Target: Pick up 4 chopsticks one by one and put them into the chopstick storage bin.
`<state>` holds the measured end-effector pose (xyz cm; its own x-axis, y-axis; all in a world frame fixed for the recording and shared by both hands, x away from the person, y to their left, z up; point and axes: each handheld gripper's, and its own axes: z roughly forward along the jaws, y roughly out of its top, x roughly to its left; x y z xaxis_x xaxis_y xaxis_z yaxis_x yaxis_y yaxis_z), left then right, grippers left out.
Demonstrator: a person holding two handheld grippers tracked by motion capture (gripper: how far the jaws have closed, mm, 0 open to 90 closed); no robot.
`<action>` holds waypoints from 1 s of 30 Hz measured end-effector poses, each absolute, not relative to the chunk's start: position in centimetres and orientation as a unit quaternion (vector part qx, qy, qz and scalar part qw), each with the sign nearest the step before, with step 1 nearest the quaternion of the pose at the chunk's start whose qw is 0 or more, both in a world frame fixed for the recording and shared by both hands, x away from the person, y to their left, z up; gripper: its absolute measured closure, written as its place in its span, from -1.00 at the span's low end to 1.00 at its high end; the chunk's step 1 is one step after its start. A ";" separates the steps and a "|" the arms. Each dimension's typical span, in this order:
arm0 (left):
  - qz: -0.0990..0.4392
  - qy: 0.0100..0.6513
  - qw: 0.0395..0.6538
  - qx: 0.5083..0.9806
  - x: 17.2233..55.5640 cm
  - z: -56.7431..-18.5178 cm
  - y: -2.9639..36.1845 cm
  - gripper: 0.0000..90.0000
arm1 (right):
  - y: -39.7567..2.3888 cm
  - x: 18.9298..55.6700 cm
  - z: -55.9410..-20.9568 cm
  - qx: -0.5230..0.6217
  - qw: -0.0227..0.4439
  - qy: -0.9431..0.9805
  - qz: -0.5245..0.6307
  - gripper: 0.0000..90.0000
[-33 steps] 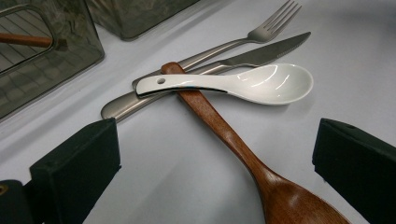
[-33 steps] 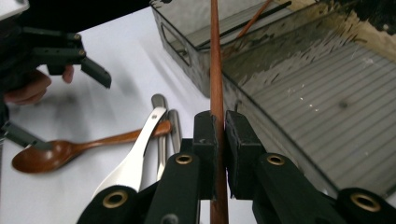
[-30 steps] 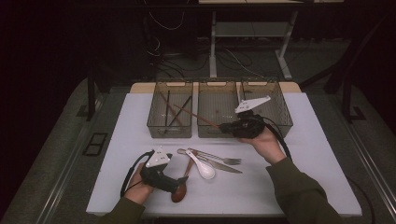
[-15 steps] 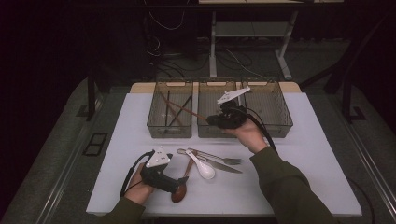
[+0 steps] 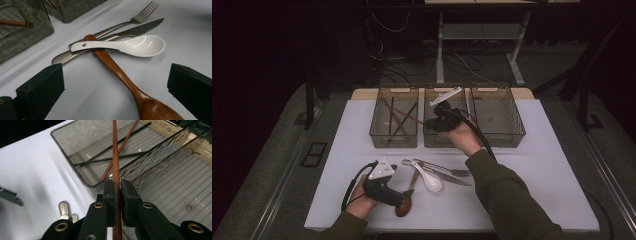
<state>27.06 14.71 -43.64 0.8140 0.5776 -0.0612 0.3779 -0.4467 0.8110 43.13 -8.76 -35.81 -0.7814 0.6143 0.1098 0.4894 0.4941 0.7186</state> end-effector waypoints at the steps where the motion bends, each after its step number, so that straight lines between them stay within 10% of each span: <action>1: 0.115 0.281 0.443 0.844 27.1 -43.6 14.7 -1.00 | -8.6 43.4 -35.9 0.325 0.081 0.859 0.387 0.85; 30: 0.109 0.282 0.452 0.839 27.1 -43.5 14.7 -1.00 | -2.9 48.4 -36.2 0.374 0.104 0.856 0.342 0.85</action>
<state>27.08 14.66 -43.49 0.8171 0.5719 -0.0728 0.3756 -0.4323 0.8198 48.36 -2.87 -36.16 -0.6985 0.7113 0.0786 0.5696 0.4861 0.6628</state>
